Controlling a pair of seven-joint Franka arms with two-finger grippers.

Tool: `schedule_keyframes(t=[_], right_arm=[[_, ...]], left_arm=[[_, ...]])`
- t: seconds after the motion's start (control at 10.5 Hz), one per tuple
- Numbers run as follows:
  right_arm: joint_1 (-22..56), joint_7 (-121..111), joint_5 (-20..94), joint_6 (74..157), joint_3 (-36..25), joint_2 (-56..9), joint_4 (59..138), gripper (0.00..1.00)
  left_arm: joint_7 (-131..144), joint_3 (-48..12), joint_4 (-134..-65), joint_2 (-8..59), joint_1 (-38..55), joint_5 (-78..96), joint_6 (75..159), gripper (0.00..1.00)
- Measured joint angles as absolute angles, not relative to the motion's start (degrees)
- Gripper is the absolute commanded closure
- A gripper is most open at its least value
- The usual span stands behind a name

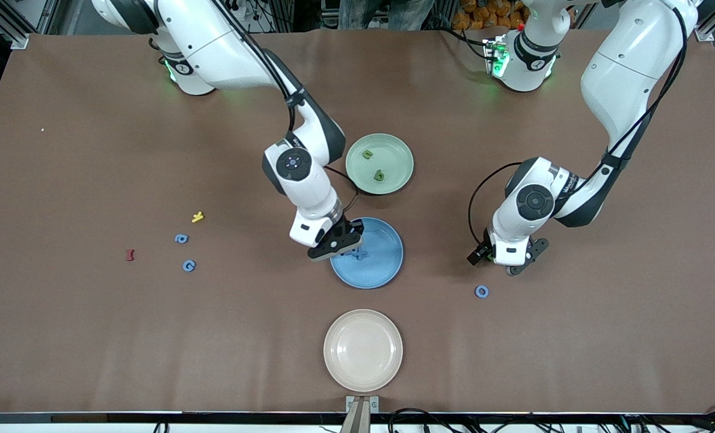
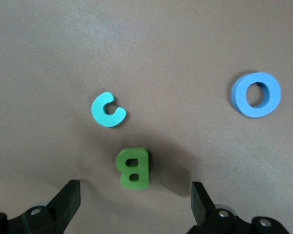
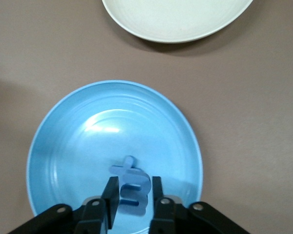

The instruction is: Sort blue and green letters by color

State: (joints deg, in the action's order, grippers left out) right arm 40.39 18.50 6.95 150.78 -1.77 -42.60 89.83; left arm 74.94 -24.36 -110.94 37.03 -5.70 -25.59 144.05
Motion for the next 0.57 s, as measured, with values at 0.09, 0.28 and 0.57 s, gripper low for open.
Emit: schedule_keyframes(t=[0.09,0.28,0.57], right_arm=[[40.88,21.46,6.99,150.78,-1.71,-42.72,89.52,0.0],[40.94,23.06,6.95,150.68,-1.79,-42.72,89.3,0.0],[39.06,23.07,6.83,144.98,-2.26,-42.61,88.81,0.0]], left_arm=[[74.94,-23.97,-110.94,37.34,-5.69,-25.59,145.35,0.0],[74.94,-23.41,-110.94,37.89,-5.69,-25.59,146.47,0.0],[74.94,-23.39,-110.92,37.89,-5.66,-25.6,146.58,0.47]])
